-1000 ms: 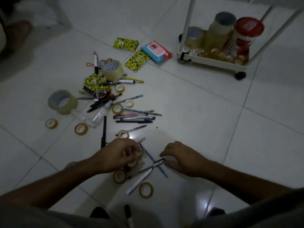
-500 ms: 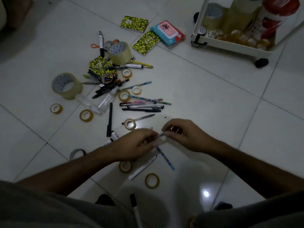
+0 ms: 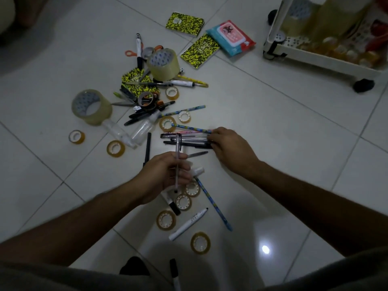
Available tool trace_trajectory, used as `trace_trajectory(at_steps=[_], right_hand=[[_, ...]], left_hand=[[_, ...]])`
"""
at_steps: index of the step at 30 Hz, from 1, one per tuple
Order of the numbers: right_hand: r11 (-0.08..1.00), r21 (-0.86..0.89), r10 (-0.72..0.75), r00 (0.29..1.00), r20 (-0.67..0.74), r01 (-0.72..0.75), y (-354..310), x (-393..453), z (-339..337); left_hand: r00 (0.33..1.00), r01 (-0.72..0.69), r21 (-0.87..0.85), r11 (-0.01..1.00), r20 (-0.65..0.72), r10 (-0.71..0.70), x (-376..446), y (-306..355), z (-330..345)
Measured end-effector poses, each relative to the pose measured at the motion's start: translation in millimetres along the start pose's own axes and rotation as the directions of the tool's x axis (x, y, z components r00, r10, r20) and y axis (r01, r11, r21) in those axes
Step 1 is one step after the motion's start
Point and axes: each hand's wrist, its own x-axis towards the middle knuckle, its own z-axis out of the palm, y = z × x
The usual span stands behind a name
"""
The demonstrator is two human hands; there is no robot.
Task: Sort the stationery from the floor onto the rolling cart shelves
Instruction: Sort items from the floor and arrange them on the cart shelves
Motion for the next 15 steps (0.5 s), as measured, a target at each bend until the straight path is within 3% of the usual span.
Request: trace_trajectory(at_steps=[3, 8, 11, 15], right_hand=[[0.998, -0.059, -0.007, 1.000, -0.028, 0.005, 1.7, 1.0, 9.9], [0.999, -0.016, 0.037, 0.999, -0.002, -0.037, 0.6, -7.2, 3.4], [0.966, 0.207, 0.163, 0.986, -0.025, -0.155, -12.8, -14.4, -14.9], [0.831, 0.513, 0.233, 0.972, 0.031, -0.215, -54.8, -21.5, -22.4]], left_hand=[[1.000, 0.021, -0.085, 0.996, 0.014, -0.019, 3.1, 0.6, -3.4], [1.000, 0.016, -0.124, 0.992, -0.004, -0.016, 11.1, 0.5, -3.6], [0.998, -0.020, -0.104, 0.994, -0.058, 0.014, 16.2, 2.1, 0.2], [0.998, -0.055, -0.084, 0.995, -0.041, 0.052, 16.5, 7.3, 10.3]])
